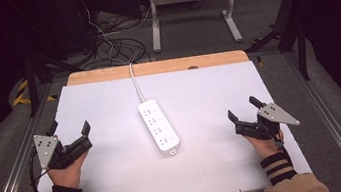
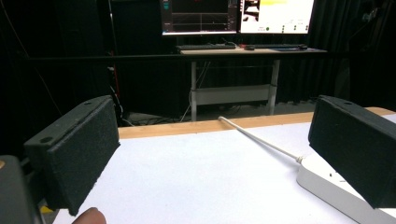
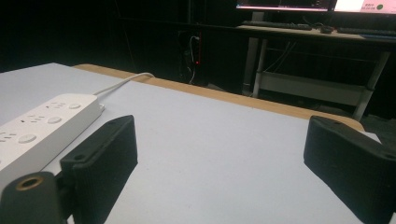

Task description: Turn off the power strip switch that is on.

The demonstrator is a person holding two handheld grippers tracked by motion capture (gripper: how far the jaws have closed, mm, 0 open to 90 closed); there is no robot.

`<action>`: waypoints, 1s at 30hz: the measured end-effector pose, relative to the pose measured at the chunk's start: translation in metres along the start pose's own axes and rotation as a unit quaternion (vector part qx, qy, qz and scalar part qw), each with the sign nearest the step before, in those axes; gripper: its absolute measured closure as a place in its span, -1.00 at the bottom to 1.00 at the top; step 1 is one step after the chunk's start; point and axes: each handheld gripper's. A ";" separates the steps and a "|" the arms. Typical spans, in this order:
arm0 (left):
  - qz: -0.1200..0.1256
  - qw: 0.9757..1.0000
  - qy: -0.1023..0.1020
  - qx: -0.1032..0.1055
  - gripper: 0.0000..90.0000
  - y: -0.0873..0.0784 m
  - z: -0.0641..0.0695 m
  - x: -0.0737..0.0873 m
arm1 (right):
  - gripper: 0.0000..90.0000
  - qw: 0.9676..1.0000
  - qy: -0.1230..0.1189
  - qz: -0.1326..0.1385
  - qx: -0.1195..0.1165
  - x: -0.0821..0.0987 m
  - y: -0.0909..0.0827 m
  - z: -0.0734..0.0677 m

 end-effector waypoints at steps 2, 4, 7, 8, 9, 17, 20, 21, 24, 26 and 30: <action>0.002 1.000 0.001 0.000 -0.94 0.000 0.000 0.000 | -0.78 1.000 0.000 0.000 0.000 0.000 0.000 0.000; 0.002 1.000 0.002 0.000 -0.94 0.000 0.000 0.000 | -0.78 1.000 0.000 0.000 0.000 0.000 0.000 0.000; 0.001 1.000 0.001 -0.002 -0.94 0.000 0.000 0.000 | -0.78 1.000 -0.001 -0.001 0.000 0.000 0.000 0.000; 0.001 1.000 0.001 -0.001 -0.94 0.000 0.000 0.000 | -0.78 1.000 -0.001 -0.001 0.000 0.000 -0.001 -0.001; 0.001 1.000 0.000 -0.001 -0.94 0.000 0.000 0.000 | -0.78 1.000 0.000 0.000 0.000 0.000 -0.001 -0.001; -0.001 1.000 -0.002 0.003 -0.93 0.002 0.001 0.001 | -0.78 1.000 0.000 -0.003 0.004 0.000 -0.002 0.000; -0.004 1.000 -0.002 0.002 -0.93 0.002 0.000 0.001 | -0.78 1.000 -0.001 -0.003 0.004 0.000 -0.002 0.000; -0.004 1.000 -0.002 0.002 -0.92 0.002 0.000 0.001 | -0.78 1.000 -0.001 -0.003 0.004 0.000 -0.002 0.000; -0.004 1.000 -0.002 0.002 -0.92 0.002 0.000 0.001 | -0.78 1.000 0.000 -0.003 0.004 0.000 -0.002 0.000; -0.004 1.000 -0.002 0.002 -0.92 0.002 0.000 0.001 | -0.78 1.000 0.000 -0.003 0.004 0.000 -0.002 0.000; -0.006 1.000 -0.003 0.001 -0.92 0.002 0.000 0.001 | -0.78 1.000 0.000 -0.003 0.003 0.000 -0.002 0.000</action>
Point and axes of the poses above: each handheld gripper's, and its own axes: y roughly forward along the jaws, x roughly out of its underside, z roughly to its right, and after that the axes turned 6 degrees about z, right-handed
